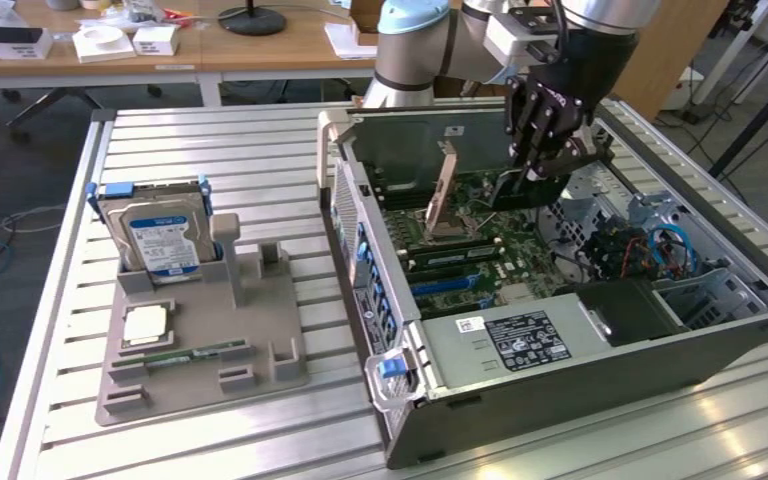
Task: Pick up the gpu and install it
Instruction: 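Insert the gpu into the slot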
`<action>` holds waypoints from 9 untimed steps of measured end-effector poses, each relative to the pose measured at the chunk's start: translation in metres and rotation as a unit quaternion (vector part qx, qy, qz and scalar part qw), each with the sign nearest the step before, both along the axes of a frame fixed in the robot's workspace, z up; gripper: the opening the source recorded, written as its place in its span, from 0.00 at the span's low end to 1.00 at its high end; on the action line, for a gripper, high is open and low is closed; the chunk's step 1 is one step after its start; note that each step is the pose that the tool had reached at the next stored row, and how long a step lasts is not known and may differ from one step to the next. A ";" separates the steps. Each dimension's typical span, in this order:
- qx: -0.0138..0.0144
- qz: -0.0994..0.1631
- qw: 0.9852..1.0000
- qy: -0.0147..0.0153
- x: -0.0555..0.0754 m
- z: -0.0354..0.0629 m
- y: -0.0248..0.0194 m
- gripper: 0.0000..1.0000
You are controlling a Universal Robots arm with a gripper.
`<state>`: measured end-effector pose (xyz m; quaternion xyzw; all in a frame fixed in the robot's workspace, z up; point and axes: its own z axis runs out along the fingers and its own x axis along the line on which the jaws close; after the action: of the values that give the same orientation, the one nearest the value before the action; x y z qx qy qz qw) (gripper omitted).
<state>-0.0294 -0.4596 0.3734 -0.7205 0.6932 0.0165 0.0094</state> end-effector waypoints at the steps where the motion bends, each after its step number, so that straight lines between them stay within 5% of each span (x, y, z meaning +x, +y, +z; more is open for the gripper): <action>1: 0.000 0.000 1.000 0.000 0.000 -0.0003 0.0002 0.26; 5: 0.000 0.000 1.000 -0.001 -0.001 -0.0014 0.0061 0.26; 9: 0.000 0.000 1.000 -0.001 -0.001 -0.0045 0.0065 0.26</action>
<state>-0.0303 -0.4531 0.3690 -0.7203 0.6934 0.0160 0.0098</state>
